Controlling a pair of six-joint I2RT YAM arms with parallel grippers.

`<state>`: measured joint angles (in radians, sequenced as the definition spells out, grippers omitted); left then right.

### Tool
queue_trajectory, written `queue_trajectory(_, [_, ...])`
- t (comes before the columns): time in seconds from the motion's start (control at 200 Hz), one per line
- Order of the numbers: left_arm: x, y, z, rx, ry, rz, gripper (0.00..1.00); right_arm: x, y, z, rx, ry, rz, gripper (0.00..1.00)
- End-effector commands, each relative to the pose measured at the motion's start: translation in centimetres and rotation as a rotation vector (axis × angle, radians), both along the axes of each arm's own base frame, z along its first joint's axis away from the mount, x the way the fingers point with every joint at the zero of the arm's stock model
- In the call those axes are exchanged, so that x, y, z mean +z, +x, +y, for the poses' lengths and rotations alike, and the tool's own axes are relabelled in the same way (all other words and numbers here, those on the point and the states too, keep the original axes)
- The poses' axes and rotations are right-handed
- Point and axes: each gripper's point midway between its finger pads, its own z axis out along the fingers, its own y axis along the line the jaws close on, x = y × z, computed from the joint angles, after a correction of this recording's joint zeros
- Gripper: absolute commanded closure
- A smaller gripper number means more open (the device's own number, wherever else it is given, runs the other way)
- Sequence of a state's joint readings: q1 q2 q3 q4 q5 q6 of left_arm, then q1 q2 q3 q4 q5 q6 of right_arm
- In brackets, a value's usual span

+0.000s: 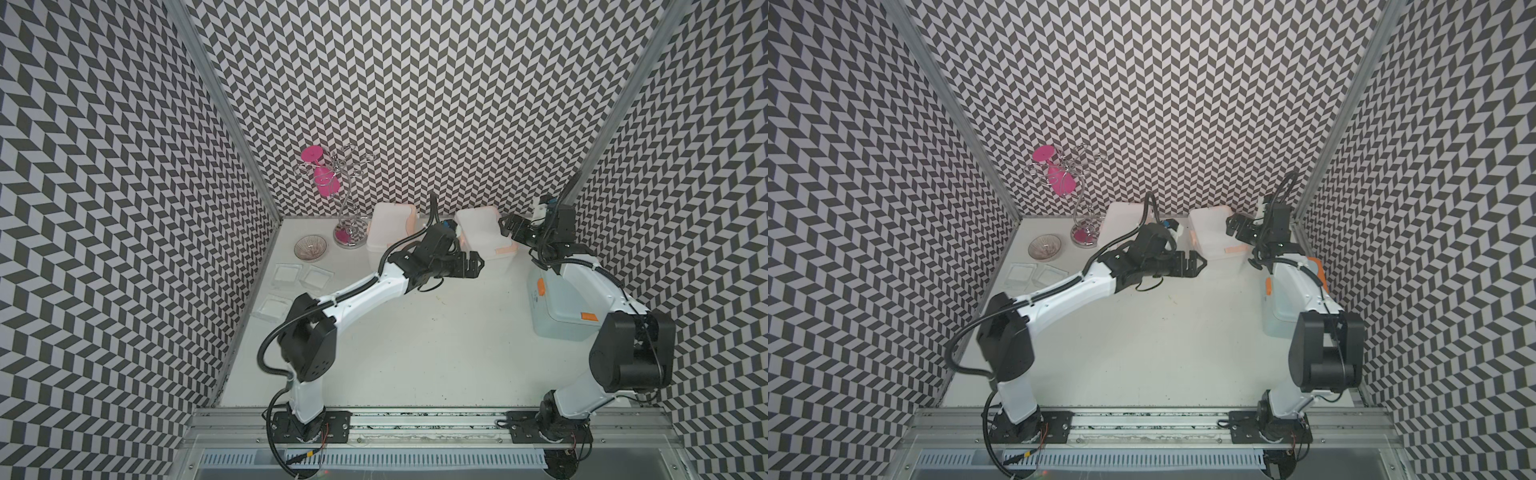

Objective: Open first aid kits and take out gauze
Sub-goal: Move the first aid kit to the center of the board.

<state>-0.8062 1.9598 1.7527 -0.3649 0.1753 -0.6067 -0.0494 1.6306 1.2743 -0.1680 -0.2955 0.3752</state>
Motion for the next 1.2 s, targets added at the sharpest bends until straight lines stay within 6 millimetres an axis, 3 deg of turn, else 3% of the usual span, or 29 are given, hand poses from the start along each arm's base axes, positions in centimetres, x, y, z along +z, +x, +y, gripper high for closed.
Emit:
queue_trajectory(0.0, [-2.0, 3.1, -1.0, -0.031, 0.042, 0.063, 0.02, -0.1, 1.2, 0.5, 0.091, 0.094, -0.027, 0.00])
queue_trajectory(0.115, [-3.3, 6.3, -2.5, -0.032, 0.014, 0.109, 0.03, -2.2, 2.3, -0.5, 0.116, 0.144, 0.013, 0.01])
queue_trajectory(0.24, [-4.1, 8.5, -3.0, -0.019, -0.018, 0.122, 0.04, -4.1, 3.2, -0.1, 0.189, 0.207, 0.069, 0.05])
queue_trajectory(0.426, [-6.6, 8.7, -3.5, -0.040, -0.026, 0.172, 0.05, -6.0, 2.5, 1.3, 0.242, 0.264, 0.099, 0.09])
queue_trajectory(0.621, [-6.4, 5.2, -5.6, -0.153, -0.023, 0.144, 0.07, -5.6, 0.0, 3.5, 0.271, 0.257, 0.082, 0.13])
queue_trajectory(0.756, [-6.8, 2.9, -4.7, -0.173, -0.012, 0.160, 0.09, -4.8, -2.9, 6.9, 0.325, 0.244, 0.062, 0.14])
queue_trajectory(0.961, [-7.0, -2.4, -3.0, -0.220, -0.034, 0.159, 0.09, -5.3, -10.2, 12.5, 0.395, 0.212, 0.051, 0.14])
queue_trajectory(1.107, [-7.2, -6.2, -1.5, -0.241, -0.035, 0.156, 0.09, -5.4, -14.6, 13.7, 0.398, 0.190, 0.042, 0.12])
queue_trajectory(1.192, [-6.7, -8.3, -0.7, -0.250, -0.044, 0.149, 0.09, -5.4, -16.6, 13.4, 0.382, 0.182, 0.034, 0.11])
